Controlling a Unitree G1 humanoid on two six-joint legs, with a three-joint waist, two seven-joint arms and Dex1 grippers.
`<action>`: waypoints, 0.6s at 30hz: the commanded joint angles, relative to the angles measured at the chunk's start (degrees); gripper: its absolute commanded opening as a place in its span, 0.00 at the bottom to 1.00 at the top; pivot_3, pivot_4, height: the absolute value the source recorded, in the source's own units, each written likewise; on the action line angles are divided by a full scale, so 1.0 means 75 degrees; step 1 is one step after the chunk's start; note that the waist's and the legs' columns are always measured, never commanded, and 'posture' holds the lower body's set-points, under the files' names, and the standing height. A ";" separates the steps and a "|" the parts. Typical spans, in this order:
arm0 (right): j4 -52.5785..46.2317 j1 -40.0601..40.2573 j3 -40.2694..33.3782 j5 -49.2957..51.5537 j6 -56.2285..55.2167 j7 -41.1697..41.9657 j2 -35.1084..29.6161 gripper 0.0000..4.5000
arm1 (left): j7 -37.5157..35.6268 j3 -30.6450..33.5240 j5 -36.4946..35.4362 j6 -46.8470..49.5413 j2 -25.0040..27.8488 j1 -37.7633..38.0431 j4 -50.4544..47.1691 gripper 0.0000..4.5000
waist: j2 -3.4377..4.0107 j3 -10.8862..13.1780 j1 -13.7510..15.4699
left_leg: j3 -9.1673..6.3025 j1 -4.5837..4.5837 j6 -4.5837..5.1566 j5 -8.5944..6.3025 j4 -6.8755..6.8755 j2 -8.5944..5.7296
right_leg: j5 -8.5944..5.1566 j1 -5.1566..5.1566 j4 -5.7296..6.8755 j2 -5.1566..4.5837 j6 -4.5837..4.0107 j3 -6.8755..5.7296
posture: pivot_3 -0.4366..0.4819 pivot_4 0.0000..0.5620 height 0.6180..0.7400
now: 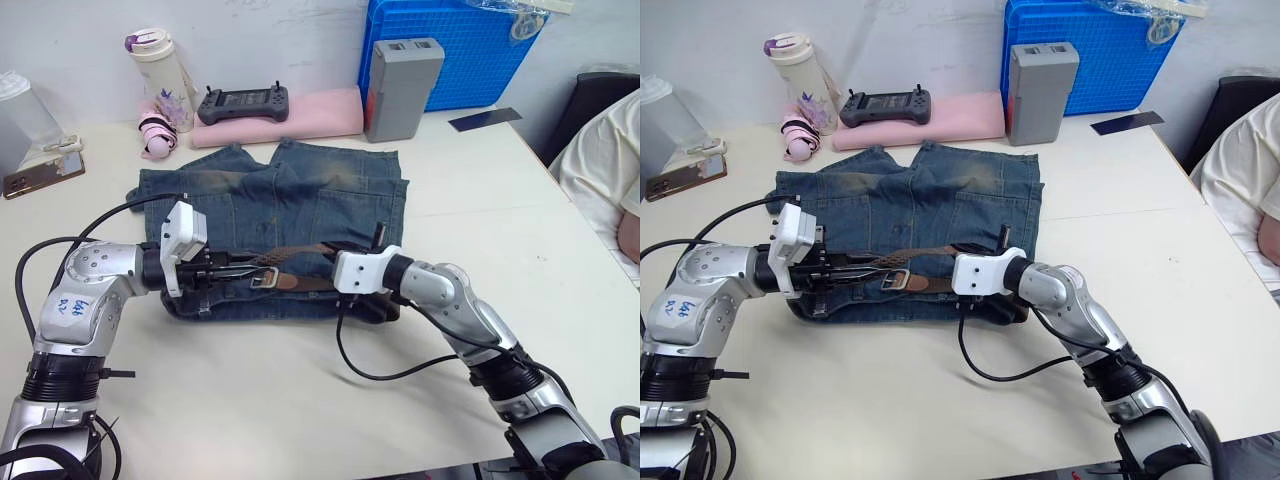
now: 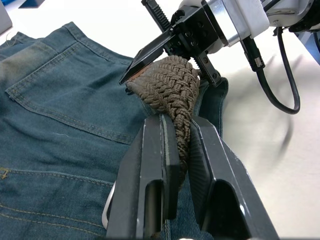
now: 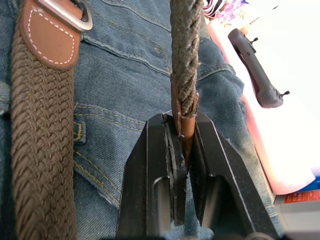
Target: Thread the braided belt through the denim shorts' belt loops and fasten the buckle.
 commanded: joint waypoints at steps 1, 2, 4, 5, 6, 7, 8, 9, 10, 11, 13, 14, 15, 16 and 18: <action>-0.0254 -0.0003 -0.0166 -0.0082 0.0007 -0.0192 0.0059 0.00 | -0.0079 0.0102 -0.0026 0.0090 0.0217 0.0041 -0.0128 0.32 | 0.0000 0.0000 -0.0002 | 0.0000 0.0000 0.0000 0.0000 0.0000 0.0000 | 0.0000 0.0000 0.0000 0.0000 0.0000 0.0000 | 0.48 0.27 0.47; -0.0262 -0.0003 -0.0152 -0.0167 0.0119 -0.0214 0.0071 0.00 | -0.0058 0.0123 -0.0014 0.0163 0.0279 0.0092 -0.0173 0.42 | 0.0000 0.0000 -0.0002 | 0.0000 0.0000 0.0000 0.0000 0.0000 0.0000 | 0.0000 0.0000 0.0000 0.0000 0.0000 0.0000 | 0.48 0.27 0.47; -0.0346 -0.0042 -0.0150 -0.0242 0.0373 -0.0202 0.0126 0.00 | 0.0088 0.0309 -0.0164 0.0527 0.0423 0.0141 -0.0306 0.56 | 0.0001 0.0000 -0.0007 | 0.0000 0.0000 0.0000 0.0000 0.0000 0.0000 | 0.0000 -0.0001 0.0001 0.0000 -0.0001 0.0000 | 0.48 0.27 0.47; -0.0364 -0.0061 -0.0116 -0.0333 0.0470 -0.0208 0.0150 0.00 | 0.0054 0.0454 -0.0373 0.0823 0.0562 0.0183 -0.0354 0.68 | 0.0002 0.0001 -0.0014 | 0.0000 0.0000 0.0000 0.0000 0.0000 0.0000 | 0.0000 -0.0001 0.0002 0.0001 -0.0001 0.0000 | 0.48 0.27 0.47; -0.0375 -0.0067 -0.0090 -0.0357 0.0568 -0.0209 0.0216 0.00 | 0.0005 0.0749 -0.0679 0.1229 0.0791 0.0247 -0.0409 0.72 | 0.0003 0.0002 -0.0025 | 0.0001 0.0000 0.0000 0.0000 0.0000 0.0000 | 0.0000 -0.0003 0.0003 0.0002 -0.0001 0.0003 | 0.48 0.27 0.47; -0.0377 -0.0071 -0.0064 -0.0388 0.0640 -0.0213 0.0275 0.00 | -0.0042 0.0959 -0.0893 0.1506 0.0957 0.0298 -0.0436 0.72 | 0.0001 0.0004 -0.0052 | 0.0001 0.0000 0.0000 0.0000 -0.0001 0.0001 | 0.0000 -0.0005 0.0004 0.0003 -0.0001 0.0005 | 0.48 0.27 0.47; -0.0357 -0.0105 -0.0020 -0.0456 0.0704 -0.0272 0.0372 0.00 | -0.0038 0.1358 -0.1295 0.1977 0.1173 0.0384 -0.0513 0.72 | 0.0003 0.0005 -0.0066 | 0.0001 -0.0001 -0.0002 -0.0001 -0.0003 0.0003 | -0.0002 -0.0010 0.0007 0.0010 -0.0003 0.0010 | 0.48 0.27 0.47; -0.0337 -0.0154 0.0048 -0.0544 0.0758 -0.0328 0.0476 0.00 | -0.0029 0.1710 -0.1629 0.2343 0.1336 0.0455 -0.0540 0.72 | 0.0002 0.0006 -0.0083 | 0.0000 -0.0001 -0.0003 -0.0001 -0.0004 0.0004 | -0.0002 -0.0011 0.0007 0.0012 -0.0004 0.0010 | 0.48 0.27 0.47; -0.0320 -0.0201 0.0114 -0.0630 0.0809 -0.0375 0.0565 0.00 | -0.0036 0.1941 -0.1847 0.2573 0.1446 0.0509 -0.0533 0.72 | 0.0003 0.0006 -0.0105 | 0.0000 -0.0002 -0.0005 -0.0002 -0.0006 0.0005 | -0.0003 -0.0016 0.0010 0.0013 -0.0006 0.0012 | 0.48 0.27 0.47; -0.0280 -0.0256 0.0168 -0.0727 0.0804 -0.0424 0.0621 0.00 | 0.0217 0.2379 -0.2350 0.3065 0.1471 0.0520 -0.0651 0.72 | 0.0009 0.0010 -0.0151 | -0.0001 -0.0002 -0.0006 -0.0003 -0.0008 0.0006 | -0.0004 -0.0018 0.0011 0.0013 -0.0008 0.0013 | 0.48 0.27 0.47; -0.0128 -0.0362 0.0258 -0.0939 0.0802 -0.0577 0.0769 0.00 | 0.0906 0.3272 -0.3775 0.4178 0.1349 0.0696 -0.1132 0.72 | 0.0010 0.0011 -0.0185 | 0.0000 -0.0001 -0.0006 -0.0003 -0.0008 0.0004 | -0.0005 -0.0018 0.0014 0.0013 -0.0008 0.0017 | 0.48 0.27 0.47; -0.0049 -0.0408 0.0329 -0.1042 0.0822 -0.0660 0.0861 0.00 | 0.1123 0.3594 -0.4285 0.4564 0.1292 0.0818 -0.1289 0.72 | 0.0010 0.0011 -0.0193 | -0.0003 -0.0001 -0.0006 -0.0003 -0.0006 0.0004 | -0.0004 -0.0017 0.0019 0.0013 -0.0008 0.0018 | 0.48 0.27 0.47; 0.0001 -0.0433 0.0376 -0.1110 0.0842 -0.0714 0.0927 0.00 | 0.1287 0.3779 -0.4606 0.4790 0.1260 0.0911 -0.1387 0.72 | 0.0010 0.0010 -0.0196 | -0.0003 -0.0001 -0.0006 -0.0003 -0.0006 0.0004 | -0.0004 -0.0017 0.0022 0.0013 -0.0008 0.0019 | 0.48 0.27 0.47; 0.0070 -0.0515 0.0465 -0.1311 0.0886 -0.0827 0.0983 0.00 | 0.2259 0.3849 -0.6293 0.4916 0.1070 0.1490 -0.1932 0.72 | 0.0010 0.0010 -0.0200 | -0.0003 0.0000 -0.0006 -0.0003 -0.0005 0.0004 | -0.0004 -0.0017 0.0022 0.0013 -0.0008 0.0021 | 0.48 0.27 0.47; 0.0151 -0.0622 0.0524 -0.1582 0.1020 -0.1050 0.1124 0.00 | 0.4076 0.3641 -0.8951 0.4696 0.0690 0.2809 -0.3109 0.72 | 0.0020 0.0013 -0.0240 | -0.0002 0.0008 -0.0005 -0.0004 -0.0012 0.0004 | -0.0004 -0.0015 0.0044 0.0016 -0.0008 0.0037 | 0.48 0.27 0.47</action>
